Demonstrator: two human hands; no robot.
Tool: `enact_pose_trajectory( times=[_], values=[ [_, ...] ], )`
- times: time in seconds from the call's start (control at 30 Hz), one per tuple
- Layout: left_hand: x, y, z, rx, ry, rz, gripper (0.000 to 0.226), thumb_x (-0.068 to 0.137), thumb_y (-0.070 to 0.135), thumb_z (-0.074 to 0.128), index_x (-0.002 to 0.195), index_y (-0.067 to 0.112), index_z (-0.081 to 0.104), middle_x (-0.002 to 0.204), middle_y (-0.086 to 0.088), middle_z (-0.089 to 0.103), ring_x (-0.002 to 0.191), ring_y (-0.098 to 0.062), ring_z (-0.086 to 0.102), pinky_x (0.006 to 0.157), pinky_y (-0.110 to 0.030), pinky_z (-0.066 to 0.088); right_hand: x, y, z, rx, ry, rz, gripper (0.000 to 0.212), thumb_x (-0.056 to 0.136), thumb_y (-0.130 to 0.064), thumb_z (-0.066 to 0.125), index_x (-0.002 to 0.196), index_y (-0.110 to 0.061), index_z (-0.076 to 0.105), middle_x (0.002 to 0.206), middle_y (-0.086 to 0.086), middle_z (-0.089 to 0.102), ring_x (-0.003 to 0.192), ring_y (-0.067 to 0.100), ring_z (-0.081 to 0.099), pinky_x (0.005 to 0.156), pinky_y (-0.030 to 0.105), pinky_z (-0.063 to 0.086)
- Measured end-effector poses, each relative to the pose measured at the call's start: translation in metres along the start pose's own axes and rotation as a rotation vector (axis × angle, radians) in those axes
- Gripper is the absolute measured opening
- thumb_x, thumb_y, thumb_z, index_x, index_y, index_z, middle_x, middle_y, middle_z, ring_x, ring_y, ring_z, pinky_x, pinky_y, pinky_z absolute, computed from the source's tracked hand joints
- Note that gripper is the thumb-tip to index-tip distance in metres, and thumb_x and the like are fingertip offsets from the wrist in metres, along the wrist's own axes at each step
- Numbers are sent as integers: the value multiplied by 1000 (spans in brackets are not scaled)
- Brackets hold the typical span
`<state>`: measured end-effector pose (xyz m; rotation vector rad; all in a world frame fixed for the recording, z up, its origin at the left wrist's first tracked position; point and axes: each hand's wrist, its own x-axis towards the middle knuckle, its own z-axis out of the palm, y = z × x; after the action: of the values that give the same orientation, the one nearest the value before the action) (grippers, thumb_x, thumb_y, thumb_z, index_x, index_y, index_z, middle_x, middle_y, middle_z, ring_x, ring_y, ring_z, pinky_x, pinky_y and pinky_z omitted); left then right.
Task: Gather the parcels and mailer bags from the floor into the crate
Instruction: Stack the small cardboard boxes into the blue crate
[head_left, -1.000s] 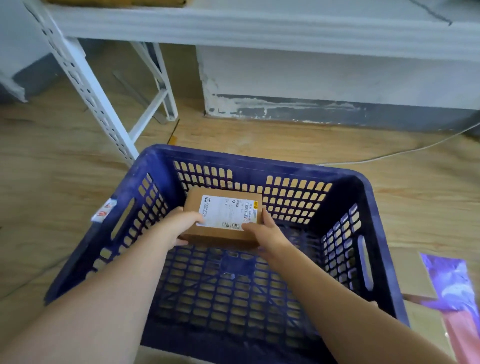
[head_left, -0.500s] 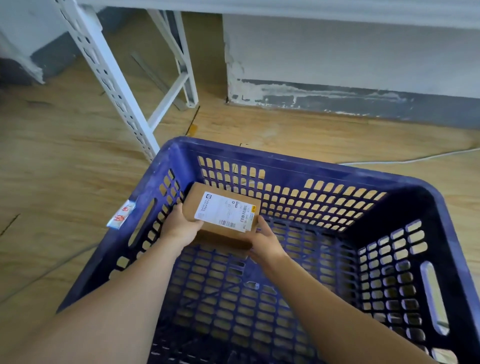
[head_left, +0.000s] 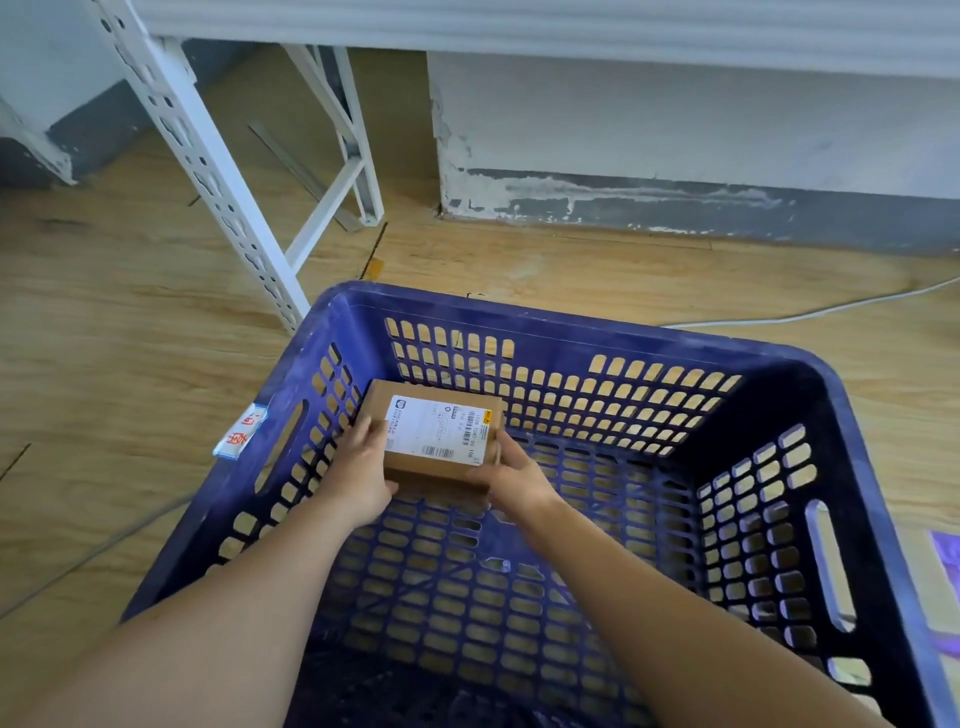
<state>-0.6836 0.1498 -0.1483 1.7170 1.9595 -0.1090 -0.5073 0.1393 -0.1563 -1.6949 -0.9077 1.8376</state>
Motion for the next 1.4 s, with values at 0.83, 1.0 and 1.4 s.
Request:
enact_pose_trajectory(
  times=[0.83, 1.0, 1.4],
  values=[
    [-123, 122, -84, 293, 18, 565, 45, 92, 21, 53, 137, 22, 45, 141, -2, 44, 126, -21, 46, 103, -36, 40, -163, -39, -60, -487, 366, -283, 32, 92, -7, 47, 115, -18, 65, 119, 1, 63, 84, 13, 55, 67, 23, 47],
    [-157, 179, -87, 306, 68, 669, 41, 93, 23, 52, 134, 25, 47, 131, -1, 49, 113, -21, 52, 87, -33, 44, -207, -39, -99, -425, 497, -336, 25, 92, -9, 48, 105, -18, 68, 109, 2, 66, 89, 14, 57, 69, 22, 44],
    [-206, 289, -29, 300, 82, 881, 41, 93, 26, 51, 134, 26, 46, 137, 0, 47, 113, -23, 55, 85, -37, 48, -284, -17, -233, -349, 751, -380, 22, 81, -5, 59, 92, -19, 72, 86, 4, 67, 90, 23, 64, 72, 27, 45]
  ],
)
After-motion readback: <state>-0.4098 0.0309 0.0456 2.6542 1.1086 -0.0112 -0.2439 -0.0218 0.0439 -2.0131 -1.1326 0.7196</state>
